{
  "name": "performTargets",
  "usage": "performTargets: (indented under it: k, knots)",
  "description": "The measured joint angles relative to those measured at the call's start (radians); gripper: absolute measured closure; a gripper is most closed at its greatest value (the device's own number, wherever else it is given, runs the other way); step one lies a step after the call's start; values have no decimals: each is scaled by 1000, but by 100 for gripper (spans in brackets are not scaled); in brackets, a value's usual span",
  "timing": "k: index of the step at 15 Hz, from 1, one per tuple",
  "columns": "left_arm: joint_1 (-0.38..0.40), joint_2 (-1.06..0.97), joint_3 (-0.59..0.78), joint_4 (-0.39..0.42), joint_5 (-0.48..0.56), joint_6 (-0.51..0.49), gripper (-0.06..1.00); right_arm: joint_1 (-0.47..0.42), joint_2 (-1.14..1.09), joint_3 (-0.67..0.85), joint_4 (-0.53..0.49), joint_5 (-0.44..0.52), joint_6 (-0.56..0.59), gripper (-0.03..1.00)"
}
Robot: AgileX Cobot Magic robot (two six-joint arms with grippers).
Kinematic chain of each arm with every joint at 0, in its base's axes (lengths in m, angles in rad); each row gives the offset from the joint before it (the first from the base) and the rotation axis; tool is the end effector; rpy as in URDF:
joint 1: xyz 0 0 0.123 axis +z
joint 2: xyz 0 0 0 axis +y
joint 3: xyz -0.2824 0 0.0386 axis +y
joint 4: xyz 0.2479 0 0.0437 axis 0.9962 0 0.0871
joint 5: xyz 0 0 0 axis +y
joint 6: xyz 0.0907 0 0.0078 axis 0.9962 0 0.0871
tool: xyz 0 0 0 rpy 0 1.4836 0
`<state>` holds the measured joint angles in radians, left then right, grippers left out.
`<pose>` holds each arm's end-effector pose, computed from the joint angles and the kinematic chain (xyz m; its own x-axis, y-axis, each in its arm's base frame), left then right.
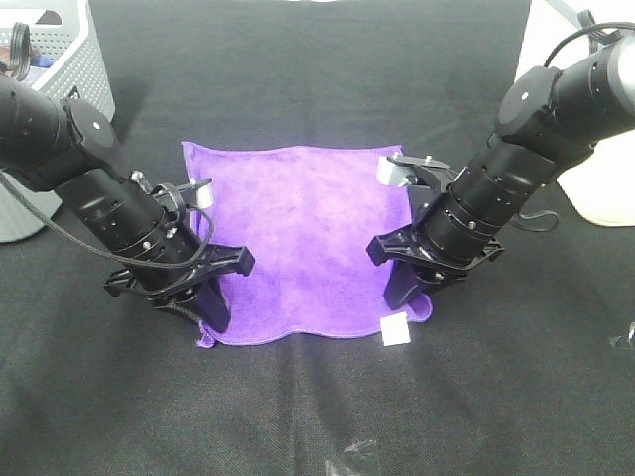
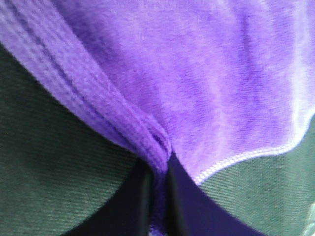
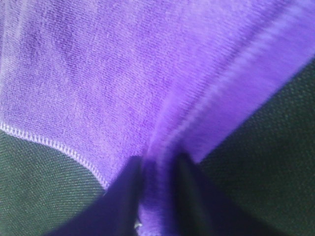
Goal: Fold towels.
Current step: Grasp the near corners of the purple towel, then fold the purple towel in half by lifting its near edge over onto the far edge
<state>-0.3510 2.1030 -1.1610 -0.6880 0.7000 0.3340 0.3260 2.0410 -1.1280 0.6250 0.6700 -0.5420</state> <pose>0.3338 -0.1619 0.0897 -0.9887 0.1431 -0.0439 0.1481 0.8925 -0.4260 0.3333 0.1477 0.1043 -0.9229 -0.3389 -0.1828 -0.3833 0.8535 0.3530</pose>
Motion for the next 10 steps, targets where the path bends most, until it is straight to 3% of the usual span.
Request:
performTargets:
  k: [1, 3, 6, 10]
  knots:
    - [0, 0, 0, 5, 0, 0, 93, 0, 0, 0, 0, 3, 3, 90]
    - [0, 0, 0, 17, 0, 0, 93, 0, 0, 0, -3, 5, 5, 94]
    - [-4, -4, 0, 53, 0, 0, 93, 0, 0, 0, -12, 20, 7, 94]
    - [-4, -66, 0, 125, 53, -8, 93, 0, -23, 0, -12, 133, 42, 94]
